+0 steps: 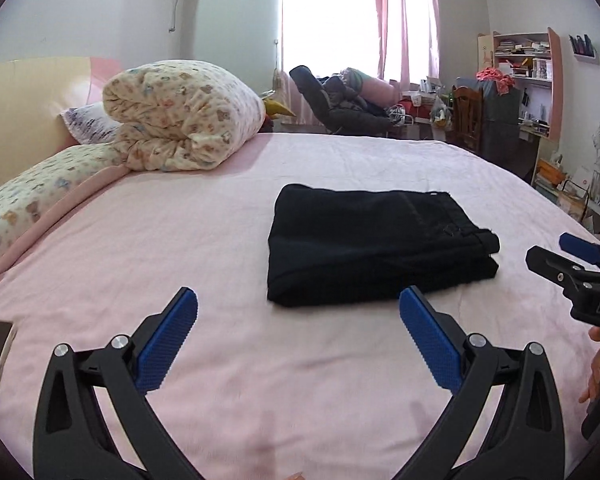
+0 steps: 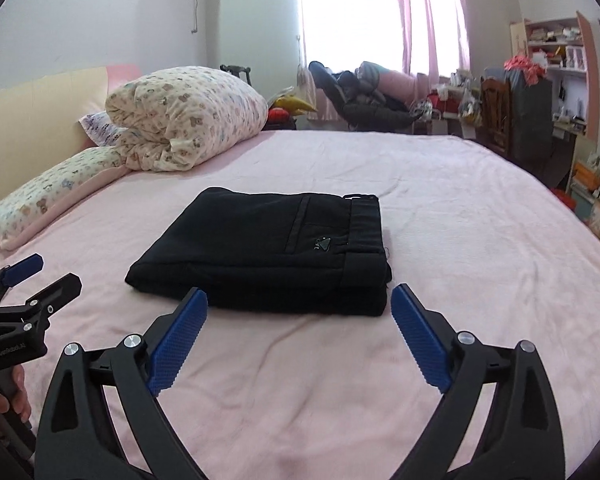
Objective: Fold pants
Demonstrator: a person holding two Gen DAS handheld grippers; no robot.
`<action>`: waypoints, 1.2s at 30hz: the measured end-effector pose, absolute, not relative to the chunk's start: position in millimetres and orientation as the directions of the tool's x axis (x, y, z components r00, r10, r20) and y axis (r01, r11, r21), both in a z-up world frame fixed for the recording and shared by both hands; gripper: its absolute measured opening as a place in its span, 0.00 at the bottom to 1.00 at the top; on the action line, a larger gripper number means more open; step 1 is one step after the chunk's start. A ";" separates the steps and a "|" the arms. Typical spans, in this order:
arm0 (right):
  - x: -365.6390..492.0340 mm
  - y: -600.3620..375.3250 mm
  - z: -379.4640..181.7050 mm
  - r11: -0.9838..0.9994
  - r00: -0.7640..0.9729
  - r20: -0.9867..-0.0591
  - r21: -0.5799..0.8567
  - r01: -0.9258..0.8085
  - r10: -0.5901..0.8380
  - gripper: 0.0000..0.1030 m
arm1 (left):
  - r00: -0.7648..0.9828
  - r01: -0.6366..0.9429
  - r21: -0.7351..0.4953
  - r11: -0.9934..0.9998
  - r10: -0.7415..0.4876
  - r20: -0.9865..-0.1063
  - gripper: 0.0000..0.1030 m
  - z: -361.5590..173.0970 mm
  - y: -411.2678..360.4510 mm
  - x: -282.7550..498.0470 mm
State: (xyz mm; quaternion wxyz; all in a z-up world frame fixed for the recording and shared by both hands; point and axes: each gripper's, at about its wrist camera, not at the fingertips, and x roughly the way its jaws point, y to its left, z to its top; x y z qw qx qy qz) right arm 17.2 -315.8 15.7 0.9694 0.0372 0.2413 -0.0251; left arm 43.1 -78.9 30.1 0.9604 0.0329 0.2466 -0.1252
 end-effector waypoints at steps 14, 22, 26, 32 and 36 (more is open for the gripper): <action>-20.1 -284.1 -6.0 0.990 0.877 -0.466 0.014 0.144 -0.121 0.93 | 0.871 0.231 0.093 0.968 -0.163 -0.464 0.98 10.3 -82.2 10.3; -17.8 -276.5 -19.4 0.988 0.858 -0.497 0.003 0.153 -0.132 0.93 | 0.844 0.230 0.119 0.966 -0.137 -0.518 0.98 -8.2 -88.1 19.6; -15.9 -274.1 -26.0 0.987 0.847 -0.513 -0.004 0.160 -0.139 0.93 | 0.840 0.226 0.107 0.968 -0.138 -0.524 0.98 -10.0 -86.1 22.1; -16.2 -274.8 -28.6 0.984 0.840 -0.520 -0.008 0.176 -0.154 0.93 | 0.835 0.235 0.103 0.966 -0.147 -0.530 0.98 -10.6 -86.5 21.6; -16.6 -277.5 -28.3 0.983 0.840 -0.519 -0.005 0.184 -0.160 0.93 | 0.822 0.269 0.085 0.959 -0.182 -0.540 0.98 -10.2 -91.0 20.2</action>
